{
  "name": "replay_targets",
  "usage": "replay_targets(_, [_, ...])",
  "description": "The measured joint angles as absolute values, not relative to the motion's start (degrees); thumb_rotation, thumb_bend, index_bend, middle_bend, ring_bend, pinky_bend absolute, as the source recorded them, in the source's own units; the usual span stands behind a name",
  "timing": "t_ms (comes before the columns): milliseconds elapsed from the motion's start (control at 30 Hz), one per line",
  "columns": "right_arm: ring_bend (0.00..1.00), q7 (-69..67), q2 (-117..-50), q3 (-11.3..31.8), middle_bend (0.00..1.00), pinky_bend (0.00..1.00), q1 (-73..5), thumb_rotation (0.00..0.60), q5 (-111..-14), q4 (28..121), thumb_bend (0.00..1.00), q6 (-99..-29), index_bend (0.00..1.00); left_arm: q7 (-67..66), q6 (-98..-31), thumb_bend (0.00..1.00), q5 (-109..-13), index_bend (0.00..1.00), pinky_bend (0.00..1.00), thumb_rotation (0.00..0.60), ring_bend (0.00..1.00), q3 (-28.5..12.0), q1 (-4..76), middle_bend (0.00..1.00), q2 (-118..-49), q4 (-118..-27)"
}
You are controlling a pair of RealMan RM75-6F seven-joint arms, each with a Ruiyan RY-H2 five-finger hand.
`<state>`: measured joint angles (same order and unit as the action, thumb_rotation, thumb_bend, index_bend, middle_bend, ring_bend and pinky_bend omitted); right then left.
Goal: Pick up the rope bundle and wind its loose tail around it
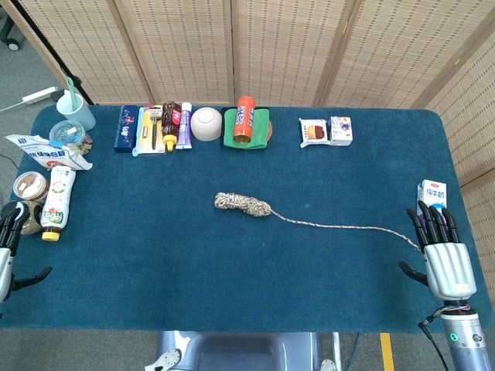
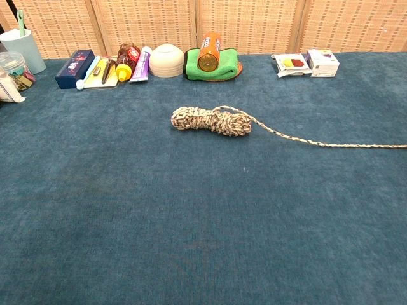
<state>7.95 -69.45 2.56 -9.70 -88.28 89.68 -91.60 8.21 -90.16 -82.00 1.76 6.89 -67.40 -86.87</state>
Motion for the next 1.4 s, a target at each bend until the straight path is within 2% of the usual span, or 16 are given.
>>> replay_targets(433, [0.0, 7.3, -68.9, 3.3, 0.0, 0.0, -8.7, 0.6, -88.9, 91.4, 0.0, -91.7, 0.0, 8.1, -87.9, 0.05, -85.9, 0.0, 0.0, 0.6, 0.0, 1.3, 7.9, 0.0, -67.9, -86.4])
replay_targets(533, [0.0, 6.5, -68.6, 3.7, 0.0, 0.0, -8.6, 0.6, -88.6, 91.5, 0.0, -91.3, 0.0, 7.4, -85.1, 0.05, -86.8, 0.0, 0.0, 0.6, 0.0, 0.5, 10.4, 0.0, -67.5, -87.4])
replay_targets(733, [0.0, 5.8, -68.4, 4.2, 0.0, 0.0, -8.6, 0.6, -88.0, 91.5, 0.0, -90.3, 0.02, 3.6, -75.2, 0.05, -86.5, 0.0, 0.0, 0.6, 0.0, -3.7, 19.1, 0.0, -67.0, -91.9])
replay_targets(867, [0.0, 5.1, -68.6, 4.2, 0.0, 0.0, -8.9, 0.6, -87.8, 91.3, 0.0, -88.9, 0.05, 0.7, -73.8, 0.05, -84.7, 0.0, 0.0, 0.6, 0.0, -5.1, 20.3, 0.0, -67.2, -95.1])
replay_targets(1067, [0.0, 3.5, -69.0, 4.7, 0.0, 0.0, -11.7, 0.6, -86.4, 91.5, 0.0, -82.2, 0.14, -5.4, -74.6, 0.05, -80.9, 0.0, 0.0, 0.6, 0.0, -4.9, 18.6, 0.0, -66.5, -99.0])
replay_targets(1300, [0.0, 1.8, -71.1, 7.4, 0.0, 0.0, -16.8, 0.6, -81.1, 91.2, 0.0, -73.4, 0.34, -5.9, -76.3, 0.05, -80.5, 0.0, 0.0, 0.6, 0.0, -4.1, 16.7, 0.0, -65.6, -100.1])
replay_targets(1400, [0.0, 2.7, -73.6, 9.1, 0.0, 0.0, -19.0, 0.6, -77.1, 89.4, 0.0, -70.3, 0.38, -4.8, -76.8, 0.05, -81.1, 0.0, 0.0, 0.6, 0.0, -3.9, 16.3, 0.0, -65.2, -100.1])
